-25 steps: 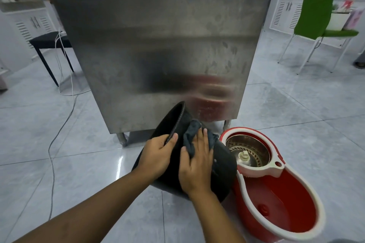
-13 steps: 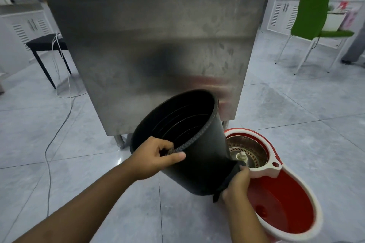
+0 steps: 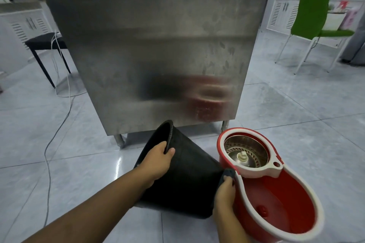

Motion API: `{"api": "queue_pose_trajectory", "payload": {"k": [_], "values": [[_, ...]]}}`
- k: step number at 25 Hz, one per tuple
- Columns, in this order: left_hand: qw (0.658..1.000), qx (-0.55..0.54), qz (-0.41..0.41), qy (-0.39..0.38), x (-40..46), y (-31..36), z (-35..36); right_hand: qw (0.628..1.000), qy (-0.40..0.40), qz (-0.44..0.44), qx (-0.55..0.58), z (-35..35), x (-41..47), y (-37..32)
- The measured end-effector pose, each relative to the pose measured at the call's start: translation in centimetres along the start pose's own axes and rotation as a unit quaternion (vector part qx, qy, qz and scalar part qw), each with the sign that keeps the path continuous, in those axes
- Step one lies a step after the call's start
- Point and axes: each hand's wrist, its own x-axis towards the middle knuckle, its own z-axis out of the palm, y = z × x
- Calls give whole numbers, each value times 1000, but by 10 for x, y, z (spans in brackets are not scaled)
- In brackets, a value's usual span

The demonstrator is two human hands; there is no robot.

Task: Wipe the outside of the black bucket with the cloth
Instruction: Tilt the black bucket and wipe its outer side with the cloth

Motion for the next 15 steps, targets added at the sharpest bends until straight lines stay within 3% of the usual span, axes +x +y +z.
{"api": "queue_pose_trajectory", "payload": {"k": [3,6,9,15], "values": [[996,-88,-15,17,3,2,-1,997,8,-57,-54,2,-3,-4],[987,-136,17,84,0,2,-1,968,13,-221,-121,2,-18,-2],[987,-98,70,104,1,2,0,890,14,-395,-227,7,-38,18],[989,-32,113,95,-2,8,5,762,-168,-535,-324,40,-99,-11]]}}
